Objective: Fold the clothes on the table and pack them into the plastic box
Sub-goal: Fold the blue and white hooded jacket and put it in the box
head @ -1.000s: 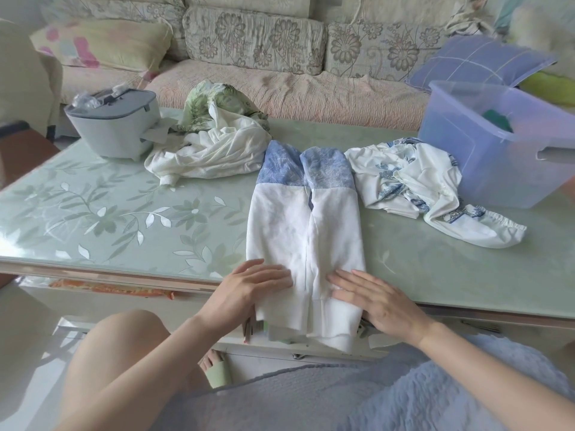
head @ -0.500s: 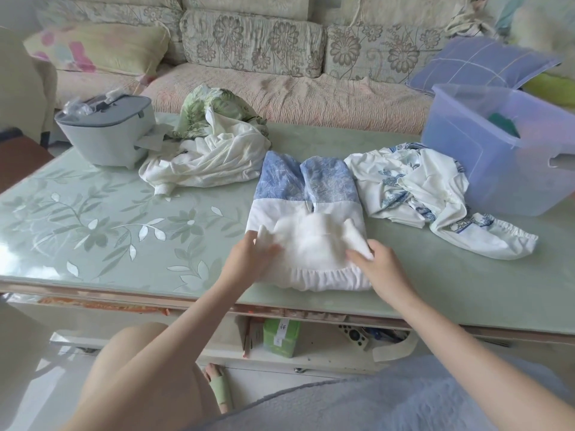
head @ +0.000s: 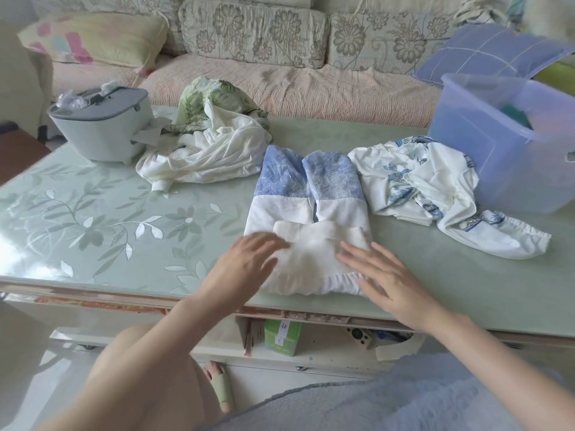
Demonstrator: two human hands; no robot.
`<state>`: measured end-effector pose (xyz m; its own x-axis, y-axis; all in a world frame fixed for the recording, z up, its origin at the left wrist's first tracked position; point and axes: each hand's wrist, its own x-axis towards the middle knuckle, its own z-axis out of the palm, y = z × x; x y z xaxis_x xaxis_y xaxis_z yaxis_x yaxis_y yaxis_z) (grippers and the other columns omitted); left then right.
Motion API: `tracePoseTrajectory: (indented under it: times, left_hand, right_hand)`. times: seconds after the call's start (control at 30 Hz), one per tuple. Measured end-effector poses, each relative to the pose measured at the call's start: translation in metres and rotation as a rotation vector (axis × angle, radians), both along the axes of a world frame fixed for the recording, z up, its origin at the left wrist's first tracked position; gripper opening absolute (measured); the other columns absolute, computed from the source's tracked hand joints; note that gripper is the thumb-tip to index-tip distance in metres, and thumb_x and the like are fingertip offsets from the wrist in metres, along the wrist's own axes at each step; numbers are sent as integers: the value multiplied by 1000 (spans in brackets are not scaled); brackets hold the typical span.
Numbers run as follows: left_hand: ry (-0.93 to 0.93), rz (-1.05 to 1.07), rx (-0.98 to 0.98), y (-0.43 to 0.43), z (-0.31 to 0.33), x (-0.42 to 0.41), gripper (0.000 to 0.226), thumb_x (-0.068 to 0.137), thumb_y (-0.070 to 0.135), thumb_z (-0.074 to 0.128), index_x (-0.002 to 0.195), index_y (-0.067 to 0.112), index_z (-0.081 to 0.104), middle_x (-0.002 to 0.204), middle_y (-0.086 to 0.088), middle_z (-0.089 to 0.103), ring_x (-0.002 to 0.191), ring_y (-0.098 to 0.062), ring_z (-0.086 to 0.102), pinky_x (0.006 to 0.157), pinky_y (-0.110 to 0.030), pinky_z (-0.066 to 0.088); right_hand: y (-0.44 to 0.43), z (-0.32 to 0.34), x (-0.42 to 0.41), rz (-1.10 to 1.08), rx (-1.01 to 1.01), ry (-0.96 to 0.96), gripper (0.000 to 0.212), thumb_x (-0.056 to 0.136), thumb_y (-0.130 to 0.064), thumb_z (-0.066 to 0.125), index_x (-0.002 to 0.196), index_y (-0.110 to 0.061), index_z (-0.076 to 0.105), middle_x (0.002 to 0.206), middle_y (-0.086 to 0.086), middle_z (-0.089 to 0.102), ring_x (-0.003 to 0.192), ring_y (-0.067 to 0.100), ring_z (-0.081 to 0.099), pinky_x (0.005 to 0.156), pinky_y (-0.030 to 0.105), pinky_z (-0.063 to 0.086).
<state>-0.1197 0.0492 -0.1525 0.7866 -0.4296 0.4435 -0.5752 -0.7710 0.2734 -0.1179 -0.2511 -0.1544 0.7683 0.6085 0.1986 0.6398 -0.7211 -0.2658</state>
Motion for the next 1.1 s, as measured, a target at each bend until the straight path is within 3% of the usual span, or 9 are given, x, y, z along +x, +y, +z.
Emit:
tracePoseTrajectory:
  times: [0.1,0.27,0.5,0.63,0.73,0.9,1.0,1.03,1.1]
  left_hand:
    - [186,-189,193,17,-8,-6,51,93,54,41,138,32,44,149,13,34,139,-3,26,118,-31,17]
    - [260,-188,215,27,-11,0,69,86,62,46,147,33,30,152,22,22,134,12,13,114,-13,-5]
    - [381,-177,48,40,-7,7,62,85,45,48,144,38,31,150,23,29,141,7,14,120,-39,5]
    - [364,-207,110,38,-8,11,73,71,25,43,143,38,35,150,23,29,140,5,18,119,-37,9]
    - [341,-200,89,38,-14,17,77,69,18,48,142,39,36,148,26,31,137,6,26,117,-33,15]
    - [327,-149,-128,40,-24,35,46,79,25,71,123,34,60,130,24,55,124,7,46,110,-27,25]
    - [361,53,-309,30,-20,43,24,84,36,68,95,16,73,89,14,66,79,0,60,79,-29,45]
    - [382,150,-394,25,-16,45,39,84,46,63,76,8,67,67,9,55,57,-2,46,61,-31,40]
    - [401,286,-535,13,-9,47,46,91,38,57,58,12,37,55,8,29,48,-9,26,49,-27,21]
  right_hand:
    - [-11,1,-2,2,-127,171,73,85,-70,36,146,-49,4,151,-37,-7,138,-14,-12,113,15,-8]
    - [-16,4,6,-124,-127,185,68,84,-48,63,141,-41,26,145,-32,18,140,4,20,107,18,17]
    - [-21,-11,17,-59,92,-2,61,70,-8,74,121,-30,50,132,-10,56,121,8,51,112,25,28]
    - [-23,-14,24,-54,134,-57,48,71,-8,55,116,-25,56,130,-9,58,124,3,49,113,28,26]
    - [-24,-22,30,-71,176,-55,54,67,8,61,111,-22,64,127,-12,60,123,3,52,114,31,26]
    - [-24,-31,39,-268,318,67,71,68,21,58,112,-35,65,121,-15,64,130,20,46,116,25,22]
    - [-15,-27,37,-359,447,146,41,84,9,60,115,-16,67,119,-13,62,132,18,39,109,14,23]
    - [-10,-21,35,-393,509,171,31,87,3,60,116,-9,66,118,-11,60,131,16,40,105,14,24]
    - [1,-5,30,-445,661,223,19,92,-7,57,107,-3,66,109,-12,58,119,6,49,93,12,32]
